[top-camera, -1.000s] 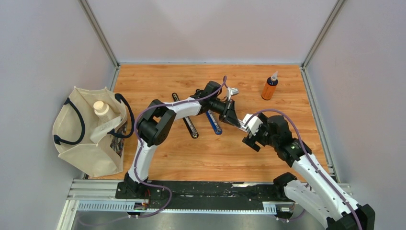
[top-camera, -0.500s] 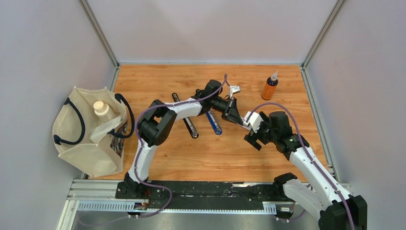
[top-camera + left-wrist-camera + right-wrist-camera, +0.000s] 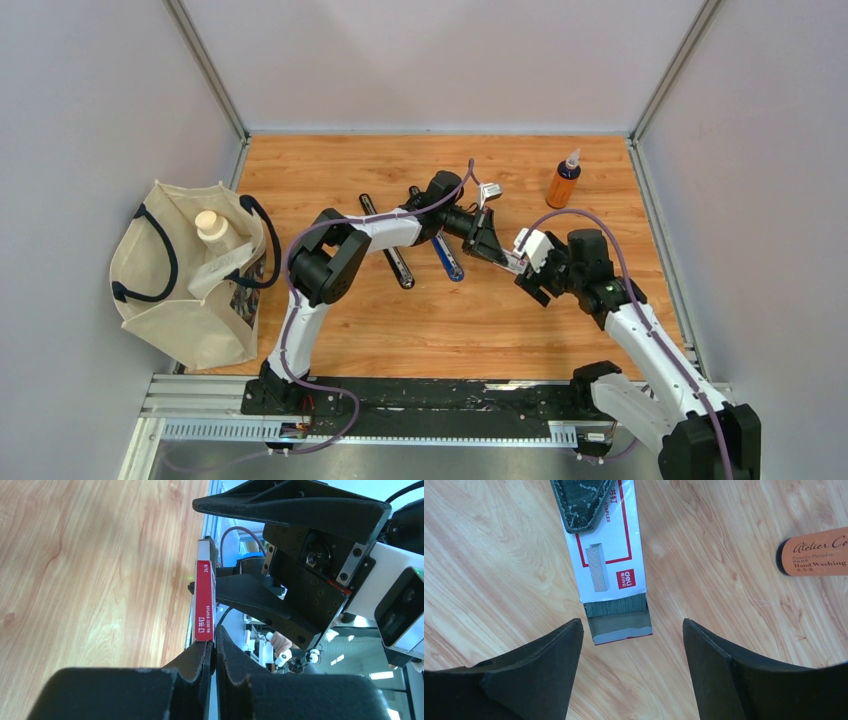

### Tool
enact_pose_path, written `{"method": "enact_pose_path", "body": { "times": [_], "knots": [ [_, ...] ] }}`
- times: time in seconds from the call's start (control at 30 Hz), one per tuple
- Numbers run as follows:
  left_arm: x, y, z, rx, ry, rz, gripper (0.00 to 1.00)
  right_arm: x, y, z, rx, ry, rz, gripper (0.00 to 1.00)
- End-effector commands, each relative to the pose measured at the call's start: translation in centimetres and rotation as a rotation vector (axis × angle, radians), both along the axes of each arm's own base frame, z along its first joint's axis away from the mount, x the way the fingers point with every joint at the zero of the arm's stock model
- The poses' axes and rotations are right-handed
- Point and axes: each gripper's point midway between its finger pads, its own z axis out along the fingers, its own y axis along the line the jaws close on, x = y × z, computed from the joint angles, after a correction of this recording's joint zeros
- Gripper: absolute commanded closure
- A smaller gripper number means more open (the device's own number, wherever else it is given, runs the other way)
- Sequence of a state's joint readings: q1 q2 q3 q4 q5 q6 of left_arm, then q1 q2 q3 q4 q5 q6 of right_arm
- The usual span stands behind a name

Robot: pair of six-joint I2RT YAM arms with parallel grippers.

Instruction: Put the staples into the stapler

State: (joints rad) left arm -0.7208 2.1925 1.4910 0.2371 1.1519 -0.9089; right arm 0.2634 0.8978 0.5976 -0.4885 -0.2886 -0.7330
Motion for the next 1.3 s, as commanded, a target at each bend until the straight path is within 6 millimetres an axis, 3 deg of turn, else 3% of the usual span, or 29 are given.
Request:
{"method": "enact_pose_path", "body": {
  "times": [0.0, 0.23, 0.7, 1.27],
  "knots": [
    [-0.7, -0.4, 1.0, -0.045, -0.02, -0.034, 0.88, 1.3, 0.7, 1.7, 0.026, -0.067, 0.046, 0.23],
    [-1.2, -0.6, 1.3, -0.049, -0.009, -0.047, 0.88, 1.4, 1.1, 1.7, 0.036, -0.071, 0.069, 0.27],
    [-1.3, -0.6, 1.6, -0.058, 0.002, -0.049, 0.88, 1.2, 0.8, 1.4, 0.029, -0.09, 0.067, 0.53],
    [-1.3, -0.5, 1.5, -0.055, 0.009, -0.05, 0.88, 0.3, -0.3, 1.2, 0.016, -0.091, 0.056, 0.6]
  ]
}}
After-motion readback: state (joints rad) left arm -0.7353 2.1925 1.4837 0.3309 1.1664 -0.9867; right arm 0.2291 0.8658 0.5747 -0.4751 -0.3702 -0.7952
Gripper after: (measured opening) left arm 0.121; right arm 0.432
